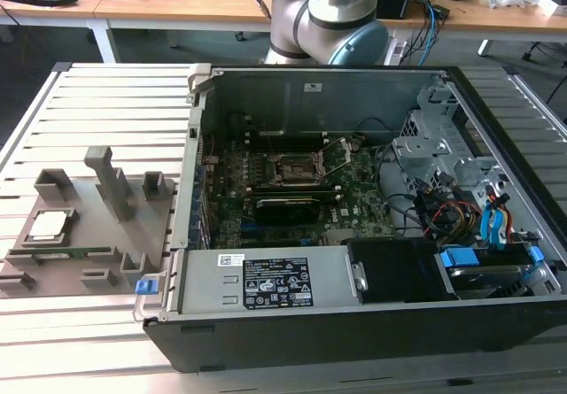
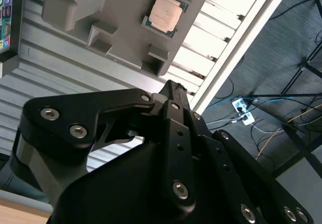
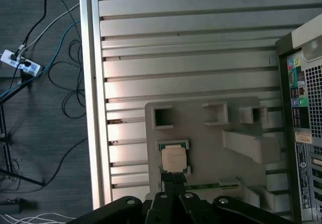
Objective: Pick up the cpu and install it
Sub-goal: 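Reach for the cpu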
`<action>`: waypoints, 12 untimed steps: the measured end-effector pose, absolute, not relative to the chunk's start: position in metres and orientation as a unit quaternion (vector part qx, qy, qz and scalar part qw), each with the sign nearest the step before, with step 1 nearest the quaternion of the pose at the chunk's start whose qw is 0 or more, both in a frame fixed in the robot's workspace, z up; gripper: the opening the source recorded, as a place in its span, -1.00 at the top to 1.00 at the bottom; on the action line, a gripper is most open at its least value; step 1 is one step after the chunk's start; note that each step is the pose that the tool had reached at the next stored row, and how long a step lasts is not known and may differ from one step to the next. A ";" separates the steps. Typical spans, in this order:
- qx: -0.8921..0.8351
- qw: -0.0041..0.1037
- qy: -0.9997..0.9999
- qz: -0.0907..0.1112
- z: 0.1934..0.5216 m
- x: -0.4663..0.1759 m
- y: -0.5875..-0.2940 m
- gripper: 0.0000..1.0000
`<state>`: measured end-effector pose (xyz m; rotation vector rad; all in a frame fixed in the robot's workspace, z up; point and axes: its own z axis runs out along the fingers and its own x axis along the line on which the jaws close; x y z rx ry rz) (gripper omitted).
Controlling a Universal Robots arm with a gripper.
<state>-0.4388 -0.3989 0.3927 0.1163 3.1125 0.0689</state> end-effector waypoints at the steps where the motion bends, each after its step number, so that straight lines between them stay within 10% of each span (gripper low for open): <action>1: 0.037 0.013 0.999 0.022 0.393 -0.439 -0.399 0.79; 12: 0.037 0.012 0.999 0.013 0.389 -0.419 -0.399 0.79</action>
